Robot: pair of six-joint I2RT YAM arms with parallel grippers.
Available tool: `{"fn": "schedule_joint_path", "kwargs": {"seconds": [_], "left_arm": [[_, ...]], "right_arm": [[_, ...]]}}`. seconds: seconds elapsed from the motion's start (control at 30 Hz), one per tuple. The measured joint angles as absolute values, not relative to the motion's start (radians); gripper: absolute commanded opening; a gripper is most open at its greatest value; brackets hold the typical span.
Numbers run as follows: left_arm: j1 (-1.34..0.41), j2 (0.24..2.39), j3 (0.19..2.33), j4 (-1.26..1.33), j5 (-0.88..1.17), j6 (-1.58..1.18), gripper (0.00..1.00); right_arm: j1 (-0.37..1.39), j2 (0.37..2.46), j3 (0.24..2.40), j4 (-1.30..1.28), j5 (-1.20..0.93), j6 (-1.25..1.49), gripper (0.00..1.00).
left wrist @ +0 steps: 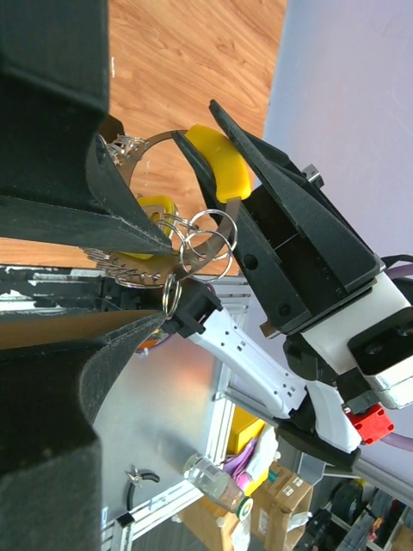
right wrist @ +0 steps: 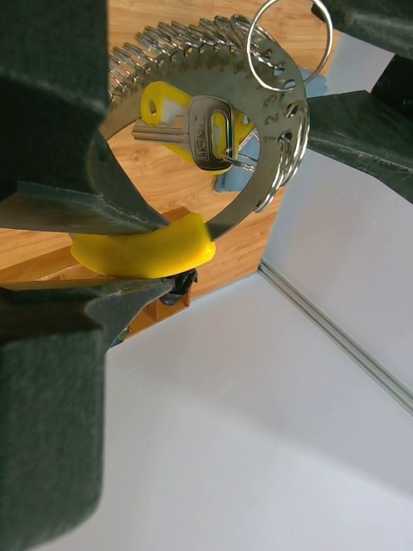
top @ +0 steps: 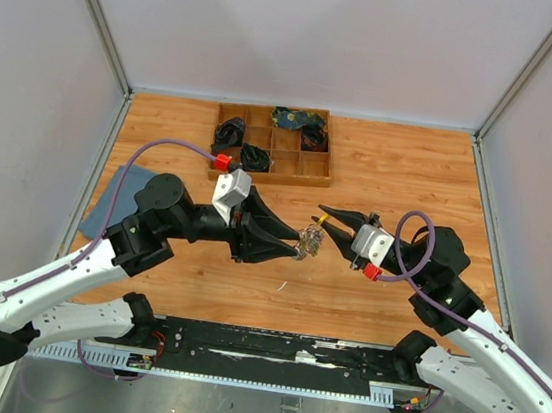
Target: Put the keys on the keyring
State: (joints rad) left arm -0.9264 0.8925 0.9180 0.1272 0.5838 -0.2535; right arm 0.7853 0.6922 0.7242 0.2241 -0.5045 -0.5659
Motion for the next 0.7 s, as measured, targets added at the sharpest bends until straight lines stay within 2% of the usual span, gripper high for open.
{"fn": "schedule_joint_path", "kwargs": {"seconds": [0.7], "left_arm": [[-0.926, 0.842, 0.918, 0.128, 0.607, -0.248, 0.3]], "right_arm": [[0.785, 0.637, 0.632, 0.4, -0.585, -0.656, 0.01]]}}
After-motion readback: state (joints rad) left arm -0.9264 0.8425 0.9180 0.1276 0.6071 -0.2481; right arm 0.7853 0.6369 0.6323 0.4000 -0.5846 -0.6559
